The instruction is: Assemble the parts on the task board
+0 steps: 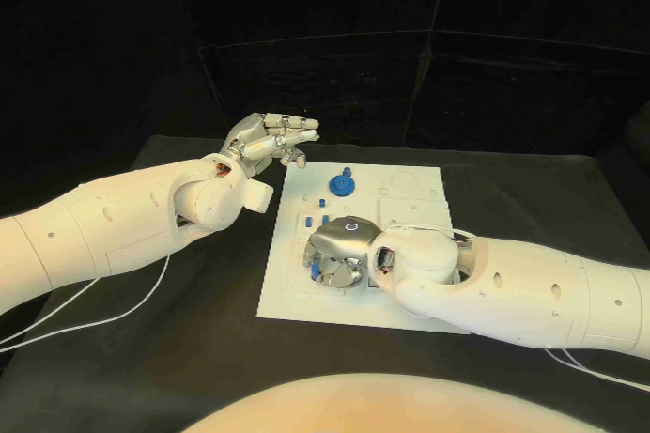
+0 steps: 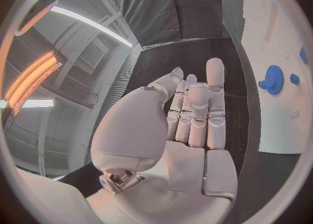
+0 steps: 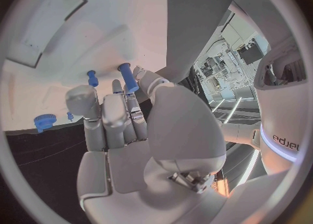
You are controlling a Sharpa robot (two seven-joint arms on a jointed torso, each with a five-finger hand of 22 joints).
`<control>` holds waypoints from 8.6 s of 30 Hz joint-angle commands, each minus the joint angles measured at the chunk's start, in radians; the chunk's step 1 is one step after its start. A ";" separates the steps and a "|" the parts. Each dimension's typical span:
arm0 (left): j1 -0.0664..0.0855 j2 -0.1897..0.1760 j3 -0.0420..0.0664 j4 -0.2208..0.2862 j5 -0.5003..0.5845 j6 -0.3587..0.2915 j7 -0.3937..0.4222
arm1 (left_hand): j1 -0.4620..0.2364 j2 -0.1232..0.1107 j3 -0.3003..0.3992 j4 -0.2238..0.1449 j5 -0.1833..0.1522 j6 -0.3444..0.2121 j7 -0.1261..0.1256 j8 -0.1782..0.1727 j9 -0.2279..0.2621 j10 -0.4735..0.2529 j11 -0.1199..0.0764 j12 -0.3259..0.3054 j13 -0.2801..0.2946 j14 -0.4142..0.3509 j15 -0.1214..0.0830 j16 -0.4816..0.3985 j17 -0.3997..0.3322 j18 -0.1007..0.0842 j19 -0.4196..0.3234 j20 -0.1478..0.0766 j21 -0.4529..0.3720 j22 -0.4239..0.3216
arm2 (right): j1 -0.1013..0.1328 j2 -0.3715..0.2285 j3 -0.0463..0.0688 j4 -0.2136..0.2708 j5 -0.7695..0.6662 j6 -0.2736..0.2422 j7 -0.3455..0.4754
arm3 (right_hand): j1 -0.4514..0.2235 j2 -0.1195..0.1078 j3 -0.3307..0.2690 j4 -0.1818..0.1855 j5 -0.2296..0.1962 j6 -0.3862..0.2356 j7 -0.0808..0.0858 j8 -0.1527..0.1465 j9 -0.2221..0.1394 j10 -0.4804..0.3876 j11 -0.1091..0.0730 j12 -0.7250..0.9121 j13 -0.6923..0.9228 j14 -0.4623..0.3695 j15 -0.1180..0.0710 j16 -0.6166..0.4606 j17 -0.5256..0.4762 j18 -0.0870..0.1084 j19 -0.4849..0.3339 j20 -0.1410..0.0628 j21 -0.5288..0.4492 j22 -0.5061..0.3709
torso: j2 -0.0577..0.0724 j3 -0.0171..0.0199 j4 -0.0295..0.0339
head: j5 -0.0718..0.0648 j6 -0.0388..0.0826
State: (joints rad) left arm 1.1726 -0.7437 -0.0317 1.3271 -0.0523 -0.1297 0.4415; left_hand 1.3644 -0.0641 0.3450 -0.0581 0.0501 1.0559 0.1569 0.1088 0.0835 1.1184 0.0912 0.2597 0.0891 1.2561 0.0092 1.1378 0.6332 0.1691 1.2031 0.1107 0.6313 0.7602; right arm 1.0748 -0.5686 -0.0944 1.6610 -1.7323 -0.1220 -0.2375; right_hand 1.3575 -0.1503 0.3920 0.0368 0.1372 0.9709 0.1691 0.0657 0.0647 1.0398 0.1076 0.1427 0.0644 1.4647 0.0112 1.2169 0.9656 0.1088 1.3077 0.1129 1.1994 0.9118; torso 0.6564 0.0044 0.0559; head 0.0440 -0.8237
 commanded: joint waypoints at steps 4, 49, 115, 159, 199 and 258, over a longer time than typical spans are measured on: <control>0.001 -0.002 0.001 0.001 0.003 0.014 0.001 | 0.004 0.005 0.000 -0.003 0.003 -0.002 0.005 0.003 -0.001 -0.006 0.000 0.004 0.002 -0.009 0.000 -0.004 -0.001 0.014 -0.004 -0.001 -0.004 -0.002 | -0.001 -0.027 0.000 0.029 0.016 -0.182 0.033 | -0.007 -0.011 -0.041 0.003 0.014 -0.030 0.004 -0.001 0.002 -0.018 0.002 0.020 0.004 -0.008 0.006 -0.004 -0.004 0.016 -0.006 0.004 -0.001 0.002 | 0.000 0.0003 -0.0001 | 0.001 0.003; 0.001 -0.032 -0.001 0.019 0.003 0.011 0.001 | 0.003 0.004 -0.002 -0.002 0.003 -0.003 0.005 0.003 -0.001 -0.008 0.000 0.005 0.002 -0.010 0.000 -0.005 -0.005 0.014 -0.004 -0.001 -0.006 -0.003 | -0.007 -0.523 0.028 0.249 0.248 -0.169 -0.318 | -0.167 0.048 -0.507 0.256 0.110 0.024 -0.072 0.250 0.073 0.351 -0.091 1.150 1.135 0.061 -0.066 0.232 0.334 -0.046 0.138 -0.058 0.217 0.352 | -0.018 -0.0080 -0.0293 | -0.097 0.027; -0.001 -0.036 -0.005 0.020 0.003 0.020 -0.001 | 0.000 0.004 -0.004 -0.001 0.003 -0.001 0.003 0.005 -0.001 -0.008 -0.001 0.008 0.002 -0.012 0.000 -0.006 -0.008 0.014 -0.004 -0.001 -0.008 -0.004 | -0.087 -0.445 0.019 0.266 0.192 -0.363 -0.306 | -0.041 0.167 -0.542 0.244 0.313 0.096 -0.115 0.346 0.137 0.419 -0.128 1.216 1.271 0.073 -0.095 0.271 0.412 -0.059 0.166 -0.084 0.256 0.427 | -0.018 -0.0102 -0.0256 | -0.087 0.021; -0.001 -0.037 -0.005 0.024 0.003 0.024 -0.005 | 0.000 0.004 -0.004 -0.001 0.003 -0.001 0.003 0.005 -0.001 -0.008 -0.001 0.008 0.002 -0.012 0.000 -0.006 -0.008 0.014 -0.004 -0.001 -0.008 -0.004 | -0.086 -0.288 0.019 0.151 0.199 -0.258 -0.363 | -0.325 0.206 -0.712 0.257 0.016 0.160 -0.137 0.320 0.214 0.439 -0.148 1.166 1.259 0.078 -0.111 0.288 0.453 -0.068 0.182 -0.101 0.276 0.469 | -0.018 -0.0088 -0.0281 | -0.084 0.017; -0.001 -0.036 -0.005 0.022 0.003 0.025 -0.008 | 0.000 0.004 -0.004 -0.001 0.003 -0.001 0.003 0.005 -0.001 -0.008 -0.001 0.008 0.002 -0.012 0.000 -0.006 -0.008 0.014 -0.004 -0.001 -0.008 -0.004 | -0.086 -0.285 0.019 0.153 0.191 -0.222 -0.345 | -0.101 0.158 -0.561 0.163 0.069 0.152 -0.131 0.276 0.279 0.441 -0.143 1.155 1.286 0.076 -0.107 0.278 0.442 -0.066 0.177 -0.096 0.269 0.465 | -0.018 -0.0091 -0.0283 | -0.086 0.013; -0.001 -0.048 -0.005 0.033 0.003 0.022 -0.004 | -0.001 0.007 -0.006 0.000 0.003 0.000 0.002 0.007 -0.001 -0.011 -0.001 0.012 0.002 -0.014 0.000 -0.006 -0.013 0.014 -0.003 -0.001 -0.012 -0.007 | -0.082 -0.558 0.056 0.197 0.162 -0.127 -0.307 | -0.084 0.158 -0.652 0.220 0.069 0.085 -0.088 0.166 0.255 0.393 -0.105 1.057 1.230 0.063 -0.075 0.238 0.373 -0.052 0.146 -0.065 0.229 0.403 | -0.018 -0.0077 -0.0306 | -0.153 0.025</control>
State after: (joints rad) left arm 1.1703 -0.7914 -0.0378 1.3580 -0.0522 -0.1145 0.4297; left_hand 1.3644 -0.0641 0.3450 -0.0581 0.0502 1.0559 0.1569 0.1128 0.0835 1.1147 0.0875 0.2681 0.0899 1.2490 0.0093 1.1378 0.6212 0.1691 1.2031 0.1107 0.6243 0.7546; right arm 0.9927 -1.1279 -0.0388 1.8582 -1.5467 -0.3079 -0.5242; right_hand 1.2811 0.0083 -0.2609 0.2522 0.2096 1.0471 0.0830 0.2362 0.3201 1.4379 0.0038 1.1989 1.2940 1.4632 -0.0693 1.4608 1.3073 0.0540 1.4529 0.0396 1.4312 1.3074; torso 0.6377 -0.0040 0.0258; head -0.1096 -0.7976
